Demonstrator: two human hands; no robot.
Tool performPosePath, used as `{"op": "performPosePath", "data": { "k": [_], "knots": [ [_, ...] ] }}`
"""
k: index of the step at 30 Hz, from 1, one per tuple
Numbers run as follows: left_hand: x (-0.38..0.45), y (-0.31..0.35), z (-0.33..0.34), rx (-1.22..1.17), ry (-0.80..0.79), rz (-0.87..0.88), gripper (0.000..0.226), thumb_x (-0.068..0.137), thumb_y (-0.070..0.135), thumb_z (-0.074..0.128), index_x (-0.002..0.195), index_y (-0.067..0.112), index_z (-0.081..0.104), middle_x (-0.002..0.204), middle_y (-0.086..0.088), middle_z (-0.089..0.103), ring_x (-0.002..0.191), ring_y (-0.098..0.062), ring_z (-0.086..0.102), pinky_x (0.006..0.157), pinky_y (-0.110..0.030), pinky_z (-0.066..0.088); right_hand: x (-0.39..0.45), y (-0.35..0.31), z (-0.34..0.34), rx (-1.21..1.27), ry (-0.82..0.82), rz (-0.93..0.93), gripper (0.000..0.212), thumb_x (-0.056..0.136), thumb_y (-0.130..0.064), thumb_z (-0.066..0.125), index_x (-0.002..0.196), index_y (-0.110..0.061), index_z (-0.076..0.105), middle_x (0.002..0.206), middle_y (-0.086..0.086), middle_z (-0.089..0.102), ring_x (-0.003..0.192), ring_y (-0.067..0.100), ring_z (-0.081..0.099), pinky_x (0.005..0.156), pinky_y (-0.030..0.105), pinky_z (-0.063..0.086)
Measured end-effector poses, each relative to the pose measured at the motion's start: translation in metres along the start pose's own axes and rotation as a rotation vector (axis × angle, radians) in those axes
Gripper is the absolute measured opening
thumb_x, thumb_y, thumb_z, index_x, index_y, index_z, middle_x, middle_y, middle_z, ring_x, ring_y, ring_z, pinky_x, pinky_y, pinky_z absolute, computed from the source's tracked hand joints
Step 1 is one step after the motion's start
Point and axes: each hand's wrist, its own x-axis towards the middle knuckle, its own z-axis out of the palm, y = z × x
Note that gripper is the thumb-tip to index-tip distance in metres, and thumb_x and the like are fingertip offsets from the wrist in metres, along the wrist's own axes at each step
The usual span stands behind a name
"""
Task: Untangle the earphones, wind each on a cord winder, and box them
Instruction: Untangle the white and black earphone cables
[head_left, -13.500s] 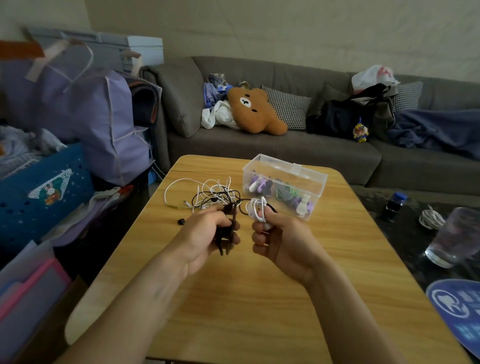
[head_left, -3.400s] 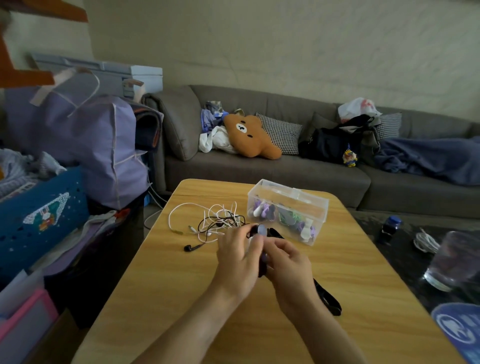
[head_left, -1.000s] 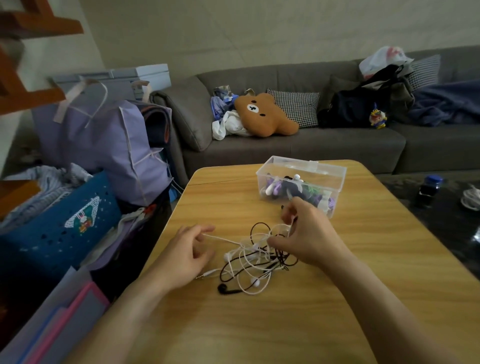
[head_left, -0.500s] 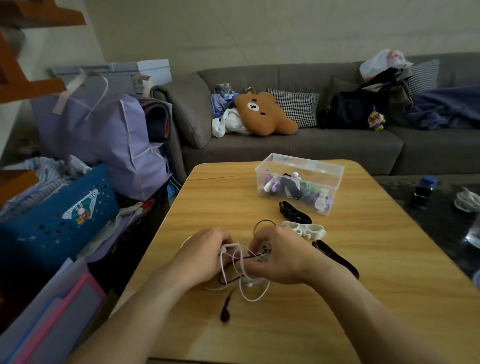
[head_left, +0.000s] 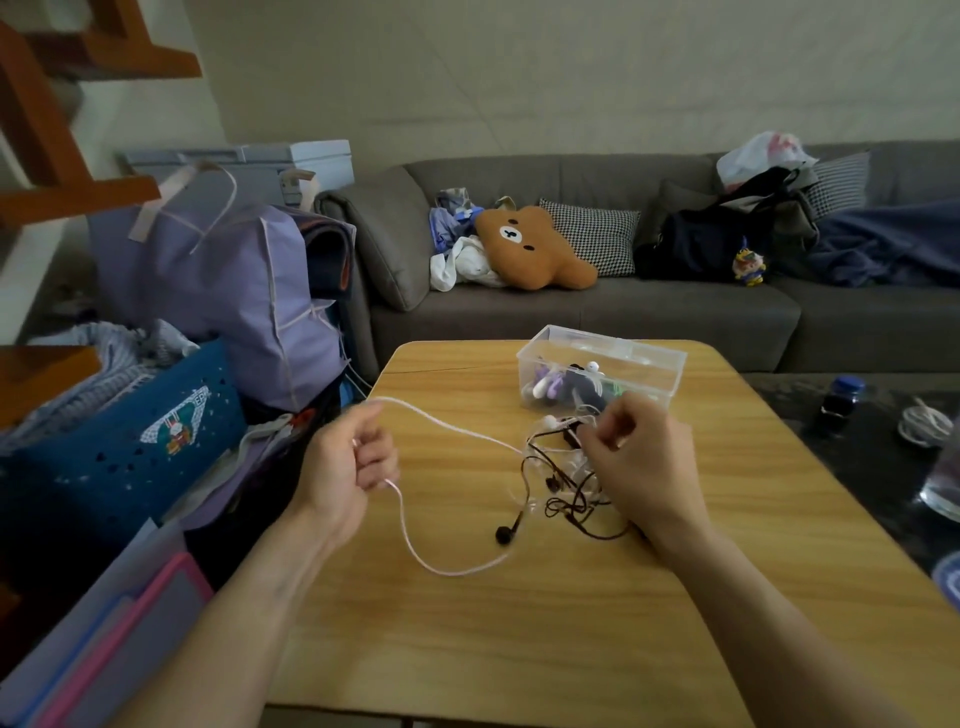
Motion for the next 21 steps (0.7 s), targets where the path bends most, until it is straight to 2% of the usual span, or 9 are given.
{"op": "performPosePath", "data": {
  "k": [3, 6, 9, 11, 13, 15, 16, 19, 21],
  "knots": [
    [0.008, -0.006, 0.002, 0.125, 0.261, 0.037, 0.038, 0.105, 0.029, 0.042, 0.069, 0.02, 0.035, 0.054, 0.002, 0.034, 0.039, -0.011, 0.032, 0.051, -0.028, 0.024, 0.005, 0.002, 0.004, 0.03, 0.001, 0.027, 0.021, 0.084, -0.007, 0.074, 0.071, -0.015, 0.059, 0.067, -0.002, 0.061, 0.061, 0.011, 0.055, 0.055, 0.016, 0.046],
    [0.018, -0.015, 0.001, 0.171, 0.44, -0.01, 0.039, 0.106, 0.034, 0.037, 0.071, 0.019, 0.042, 0.052, 0.0, 0.046, 0.043, -0.015, 0.041, 0.049, -0.029, 0.03, 0.009, 0.006, 0.008, 0.034, -0.023, 0.056, 0.018, 0.085, -0.008, 0.073, 0.075, -0.017, 0.061, 0.07, -0.002, 0.063, 0.064, 0.013, 0.058, 0.055, 0.019, 0.048],
    [0.032, -0.023, -0.01, 0.239, 0.59, -0.059, 0.032, 0.103, 0.02, 0.042, 0.073, 0.015, 0.051, 0.066, -0.005, 0.053, 0.056, -0.019, 0.049, 0.051, -0.03, 0.034, 0.014, 0.01, 0.013, 0.058, -0.015, 0.102, 0.018, 0.085, -0.007, 0.073, 0.076, -0.017, 0.061, 0.072, -0.003, 0.063, 0.062, 0.007, 0.055, 0.055, 0.013, 0.046],
    [0.04, -0.029, -0.02, 0.485, 0.652, -0.033, 0.014, 0.095, 0.008, 0.049, 0.092, 0.01, 0.063, 0.089, -0.009, 0.061, 0.081, -0.025, 0.06, 0.067, -0.033, 0.044, 0.015, 0.01, 0.016, 0.107, -0.015, 0.133, 0.017, 0.085, -0.008, 0.073, 0.077, -0.018, 0.062, 0.072, -0.004, 0.064, 0.061, 0.004, 0.055, 0.056, 0.011, 0.045],
    [0.037, -0.031, -0.02, 0.681, 0.655, 0.118, 0.042, 0.088, -0.006, 0.054, 0.126, 0.01, 0.055, 0.118, -0.006, 0.059, 0.109, -0.024, 0.058, 0.089, -0.035, 0.047, 0.015, 0.008, 0.021, 0.144, -0.019, 0.113, 0.017, 0.085, -0.008, 0.075, 0.078, -0.018, 0.063, 0.073, -0.004, 0.065, 0.066, 0.002, 0.058, 0.059, 0.011, 0.047],
    [0.027, -0.03, -0.006, 0.793, 0.547, 0.43, 0.06, 0.081, -0.018, 0.053, 0.131, 0.015, 0.051, 0.124, 0.003, 0.056, 0.114, -0.015, 0.055, 0.097, -0.032, 0.047, 0.014, 0.005, 0.028, 0.176, -0.012, 0.086, 0.017, 0.084, -0.008, 0.075, 0.076, -0.018, 0.063, 0.073, -0.004, 0.065, 0.068, 0.005, 0.059, 0.06, 0.014, 0.049],
    [0.022, -0.029, 0.006, 0.835, 0.422, 0.543, 0.061, 0.079, -0.019, 0.052, 0.129, 0.017, 0.053, 0.122, 0.009, 0.057, 0.113, -0.007, 0.055, 0.098, -0.026, 0.047, 0.014, 0.004, 0.031, 0.195, -0.003, 0.075, 0.018, 0.083, -0.008, 0.076, 0.075, -0.018, 0.063, 0.072, -0.004, 0.065, 0.067, 0.006, 0.059, 0.059, 0.015, 0.05],
    [0.007, -0.035, 0.035, 0.892, -0.12, 0.56, 0.055, 0.086, -0.008, 0.059, 0.13, 0.024, 0.055, 0.119, 0.019, 0.06, 0.114, 0.012, 0.051, 0.094, -0.005, 0.038, 0.01, 0.0, 0.039, 0.228, 0.004, 0.047, 0.021, 0.082, -0.009, 0.077, 0.073, -0.021, 0.062, 0.074, -0.004, 0.066, 0.069, 0.009, 0.061, 0.061, 0.022, 0.052],
    [0.002, -0.047, 0.04, 0.937, -0.304, 0.51, 0.056, 0.09, 0.009, 0.066, 0.137, 0.031, 0.047, 0.119, 0.02, 0.059, 0.114, 0.01, 0.052, 0.092, -0.005, 0.04, 0.011, -0.001, 0.045, 0.239, 0.014, 0.037, 0.021, 0.082, -0.01, 0.077, 0.074, -0.022, 0.061, 0.075, -0.004, 0.066, 0.069, 0.011, 0.062, 0.063, 0.028, 0.054]
  ]
}}
